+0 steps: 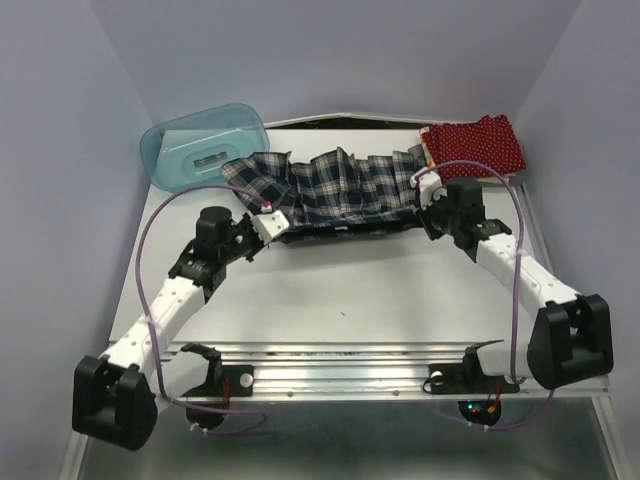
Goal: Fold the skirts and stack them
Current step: Flatten the skirt out
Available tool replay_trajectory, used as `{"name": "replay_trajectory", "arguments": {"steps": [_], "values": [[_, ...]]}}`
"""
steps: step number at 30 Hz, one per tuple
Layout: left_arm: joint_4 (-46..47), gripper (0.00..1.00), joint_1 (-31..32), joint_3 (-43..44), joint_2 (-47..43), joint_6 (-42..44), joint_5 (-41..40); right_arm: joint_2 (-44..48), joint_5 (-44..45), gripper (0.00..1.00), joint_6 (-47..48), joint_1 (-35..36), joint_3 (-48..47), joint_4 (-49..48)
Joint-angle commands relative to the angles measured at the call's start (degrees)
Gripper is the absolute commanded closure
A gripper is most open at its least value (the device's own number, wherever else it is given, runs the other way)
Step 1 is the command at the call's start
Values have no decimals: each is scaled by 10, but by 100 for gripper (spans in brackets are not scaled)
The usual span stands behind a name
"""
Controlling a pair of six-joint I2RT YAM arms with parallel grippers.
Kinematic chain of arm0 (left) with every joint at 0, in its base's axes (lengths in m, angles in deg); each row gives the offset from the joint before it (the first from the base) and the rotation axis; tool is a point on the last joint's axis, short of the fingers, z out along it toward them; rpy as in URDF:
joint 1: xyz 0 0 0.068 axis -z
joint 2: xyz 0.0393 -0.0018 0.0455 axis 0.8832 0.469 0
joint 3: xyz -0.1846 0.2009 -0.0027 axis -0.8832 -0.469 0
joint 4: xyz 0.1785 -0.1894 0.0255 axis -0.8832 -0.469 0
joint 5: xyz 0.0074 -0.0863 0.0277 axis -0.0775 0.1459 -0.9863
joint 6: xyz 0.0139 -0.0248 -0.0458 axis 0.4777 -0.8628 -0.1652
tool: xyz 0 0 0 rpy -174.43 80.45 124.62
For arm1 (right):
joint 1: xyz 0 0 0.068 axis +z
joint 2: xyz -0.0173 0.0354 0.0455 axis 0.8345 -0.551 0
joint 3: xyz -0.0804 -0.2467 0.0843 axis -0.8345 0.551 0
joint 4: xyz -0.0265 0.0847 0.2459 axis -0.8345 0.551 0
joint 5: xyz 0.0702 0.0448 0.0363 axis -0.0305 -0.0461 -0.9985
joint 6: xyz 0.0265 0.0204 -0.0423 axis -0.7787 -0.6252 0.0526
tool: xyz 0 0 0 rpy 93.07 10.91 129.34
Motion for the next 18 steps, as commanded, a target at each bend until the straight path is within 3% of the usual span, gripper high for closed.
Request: {"name": "replay_trajectory", "arguments": {"steps": [1,3,5,6,7,8,9,10,12,15,18], "values": [[-97,100,-17,-46,-62,91,-60,27,77,99,65,-30,61,64],[-126,100,4,-70,-86,121,-53,34,44,99,98,-30,75,89],[-179,99,24,-86,-94,145,-55,31,14,86,130,-30,81,153],[-197,93,45,-90,-96,170,-62,28,-27,72,169,-30,77,183],[-244,84,54,-90,-99,183,-64,27,-44,39,183,-30,65,245],[-267,61,58,-83,-100,201,-61,32,-64,29,217,-30,58,272],[-289,54,58,-76,-102,202,-55,39,-69,21,225,-30,50,294],[-321,48,58,-57,-111,202,-49,49,-69,8,232,-30,34,317],[-338,42,57,-32,-135,169,-31,85,-66,0,248,-30,13,326],[-354,38,58,34,-156,133,-3,102,-48,0,255,-30,-38,312],[-311,34,57,88,-149,46,-20,74,-33,1,219,-30,-103,294]]}}
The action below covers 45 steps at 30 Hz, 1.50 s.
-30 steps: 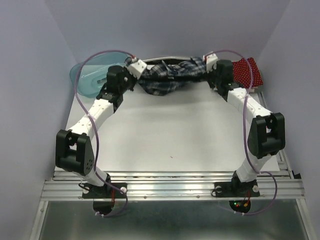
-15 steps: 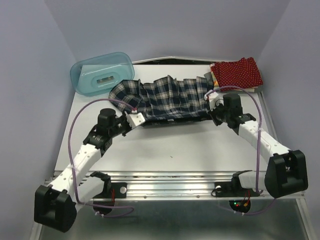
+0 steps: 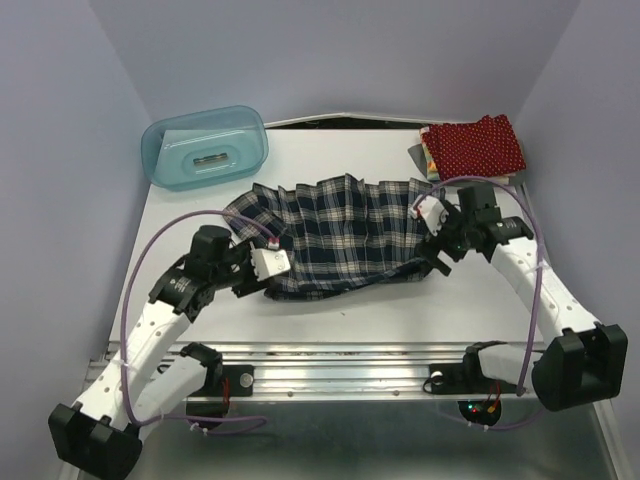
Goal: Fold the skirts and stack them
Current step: Flatten the skirt out
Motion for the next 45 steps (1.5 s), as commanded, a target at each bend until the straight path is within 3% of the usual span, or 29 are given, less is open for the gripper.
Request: {"name": "replay_trajectory", "arguments": {"steps": [1,8,11,13,17,18,19,22,28,33,37,40,41,45], "values": [[44,34,-4,86,12,-108,-18,-39,29,3,-6,-9,-95,-12],[116,32,-44,226,194,-230,-5,-142,-7,6,2,-9,-199,0],[159,31,-44,266,271,-275,-83,-155,0,7,3,-9,-197,-14],[170,32,-44,286,334,-294,-88,-170,14,14,-17,-9,-187,-55],[204,41,-41,313,419,-336,-86,-253,45,25,-53,-9,-186,-106],[201,44,-40,323,439,-343,-103,-274,61,29,-57,-9,-201,-107],[173,52,-43,334,483,-351,-109,-313,67,34,-58,-9,-207,-106],[156,59,-50,336,533,-357,-131,-351,72,42,-48,-9,-204,-112],[139,70,-73,318,593,-356,-190,-365,60,53,-20,-2,-146,-78],[116,83,-87,393,667,-339,-227,-311,69,53,3,67,-32,-62],[80,82,-80,540,767,-327,-214,-286,23,53,-26,146,8,-23],[10,78,-62,698,842,-324,-176,-276,-29,52,-67,224,1,-4],[-5,71,-50,772,856,-313,-157,-274,-47,51,-79,243,-6,1],[-45,50,-40,864,863,-312,-90,-261,-141,44,-144,267,-88,32]]}}
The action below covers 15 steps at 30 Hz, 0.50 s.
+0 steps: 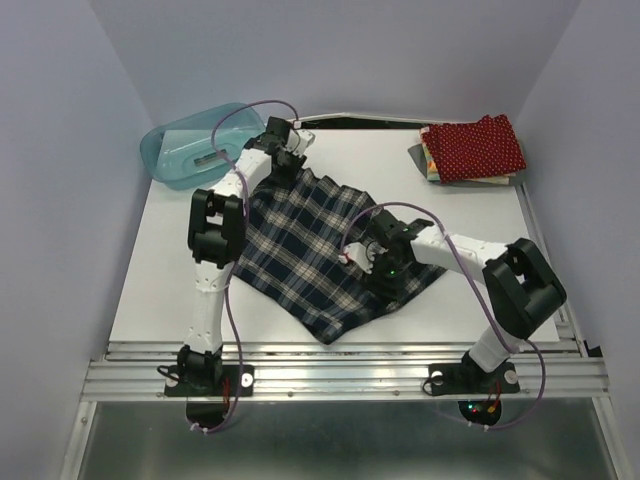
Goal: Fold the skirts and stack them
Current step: Flatten the skirt out
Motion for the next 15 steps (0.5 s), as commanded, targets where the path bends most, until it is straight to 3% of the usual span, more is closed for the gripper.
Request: {"name": "replay_trajectory", "arguments": {"steps": [1,4,9,15], "values": [[-63,46,19,77,-64,12,69,8,-129,41,-89,17,-95,64],[-13,39,11,-10,-169,28,79,42,-125,36,-108,-17,-153,56],[48,37,11,-221,-337,48,57,9,-54,36,-102,-71,-213,40],[45,39,11,-353,-393,42,84,-95,22,44,-90,-91,-232,2]]}}
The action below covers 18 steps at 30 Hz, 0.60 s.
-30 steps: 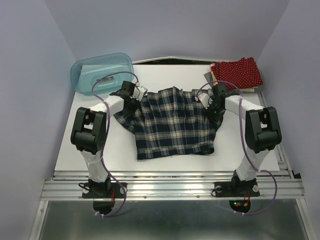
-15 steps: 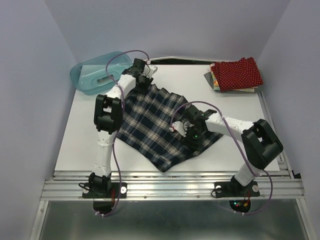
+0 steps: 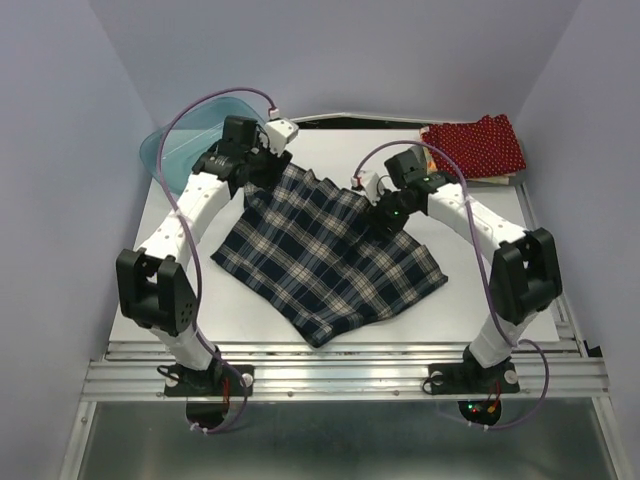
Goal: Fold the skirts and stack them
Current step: Flatten the skirt out
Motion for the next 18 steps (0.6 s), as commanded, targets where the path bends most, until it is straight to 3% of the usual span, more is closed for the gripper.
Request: {"name": "replay_trajectory", "arguments": {"steps": [1,4,10,14,18], "values": [[13,39,2,-79,3,9,24,-74,61,46,1,1,5,-31],[31,39,-1,-128,-2,-6,21,-98,76,50,5,1,42,-42],[50,39,-4,-147,29,-33,36,-97,90,57,32,1,146,-26],[44,40,-4,-107,114,-48,52,-62,43,61,20,28,201,14],[8,44,6,13,233,-56,111,-26,-23,62,-11,71,220,37]]}}
